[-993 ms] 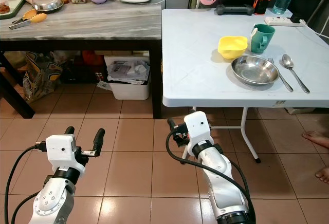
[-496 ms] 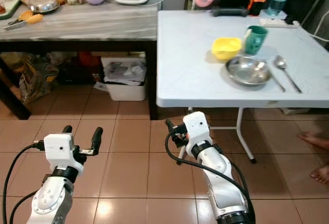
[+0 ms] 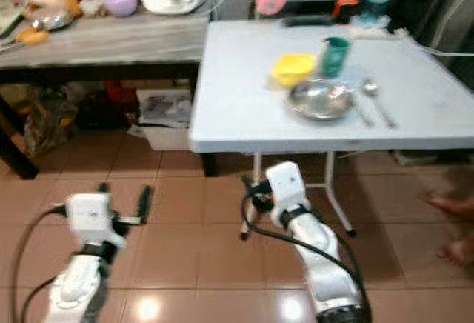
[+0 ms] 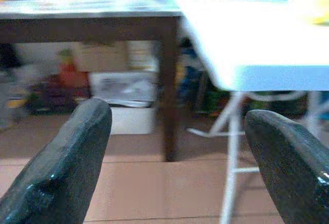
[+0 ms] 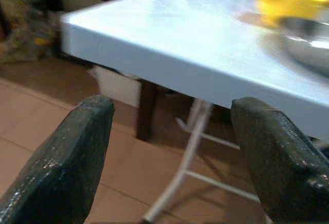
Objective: Setting the table
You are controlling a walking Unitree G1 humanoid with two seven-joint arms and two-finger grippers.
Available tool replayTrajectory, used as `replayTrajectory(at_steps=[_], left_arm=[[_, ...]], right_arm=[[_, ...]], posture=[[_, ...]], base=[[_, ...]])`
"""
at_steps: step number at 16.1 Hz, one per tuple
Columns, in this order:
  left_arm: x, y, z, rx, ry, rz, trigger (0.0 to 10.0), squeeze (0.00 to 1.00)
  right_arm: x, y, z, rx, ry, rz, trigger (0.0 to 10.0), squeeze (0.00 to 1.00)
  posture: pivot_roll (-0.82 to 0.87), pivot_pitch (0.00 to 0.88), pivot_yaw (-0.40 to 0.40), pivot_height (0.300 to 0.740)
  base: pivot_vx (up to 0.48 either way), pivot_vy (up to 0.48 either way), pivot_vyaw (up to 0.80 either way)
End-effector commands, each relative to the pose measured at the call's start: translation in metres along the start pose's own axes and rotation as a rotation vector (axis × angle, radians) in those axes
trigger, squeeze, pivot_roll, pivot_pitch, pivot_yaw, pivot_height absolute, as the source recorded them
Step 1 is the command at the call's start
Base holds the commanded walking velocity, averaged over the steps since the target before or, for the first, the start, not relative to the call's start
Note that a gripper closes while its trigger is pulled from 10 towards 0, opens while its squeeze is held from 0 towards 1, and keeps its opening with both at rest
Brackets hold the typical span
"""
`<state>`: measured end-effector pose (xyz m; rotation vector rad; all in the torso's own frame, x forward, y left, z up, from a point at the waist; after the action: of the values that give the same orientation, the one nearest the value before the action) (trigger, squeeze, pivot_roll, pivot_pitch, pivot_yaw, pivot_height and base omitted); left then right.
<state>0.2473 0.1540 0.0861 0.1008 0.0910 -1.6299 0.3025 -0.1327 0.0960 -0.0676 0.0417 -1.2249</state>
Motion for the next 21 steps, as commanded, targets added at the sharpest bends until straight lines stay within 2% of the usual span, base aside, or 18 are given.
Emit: replayTrajectory(at_steps=[1,5,8,13,21], left_arm=[[-0.0072,-0.0005,-0.0019,-0.012,0.015,0.018,10.0,0.0],[-0.0072,-0.0005,-0.0019,-0.012,0.015,0.018,10.0,0.0],[-0.0091,0.0005,-0.0025,-0.013,0.021,0.02,10.0,0.0],[-0.0097,0.0024,0.0027,0.025,-0.043,0.023,10.0,0.0],[-0.0089,0.0038,0.0071,0.042,-0.02,-0.001,10.0,0.0]], right_arm=[[-0.0028,0.0021,0.0028,0.017,0.007,0.0,10.0,0.0],[-0.0028,0.0021,0.0028,0.017,0.007,0.0,10.0,0.0],[0.0036,0.0044,0.0039,0.032,0.009,-0.056,10.0,0.0],[0.0001,0.0053,0.0024,0.021,0.005,-0.023,10.0,0.0],[-0.0007,0.0058,0.0019,0.025,0.008,-0.018,10.0,0.0]], posture=[[-0.05,0.079,0.034,0.74],[-0.05,0.079,0.034,0.74],[-0.05,0.075,0.033,0.74],[-0.05,0.07,0.032,0.74],[-0.04,0.067,0.041,0.74]], base=[[0.0,-0.48,0.0],[0.0,-0.48,0.0],[0.0,-0.454,0.0],[0.0,0.0,0.0],[0.0,0.0,0.0]])
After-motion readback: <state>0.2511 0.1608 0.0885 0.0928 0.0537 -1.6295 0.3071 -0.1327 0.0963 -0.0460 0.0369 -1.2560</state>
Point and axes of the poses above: a point about 5 cm out from each wrist's last joint towards the gripper, its own y axis pointing out of the wrist towards the gripper, its own z axis along the axis of the wrist's last joint, x = y × z, the point moved 1 cm from there along y, pointing out of the wrist towards the gripper, and after that the axes turned 9 degrees about y, right-handed, at the moved point
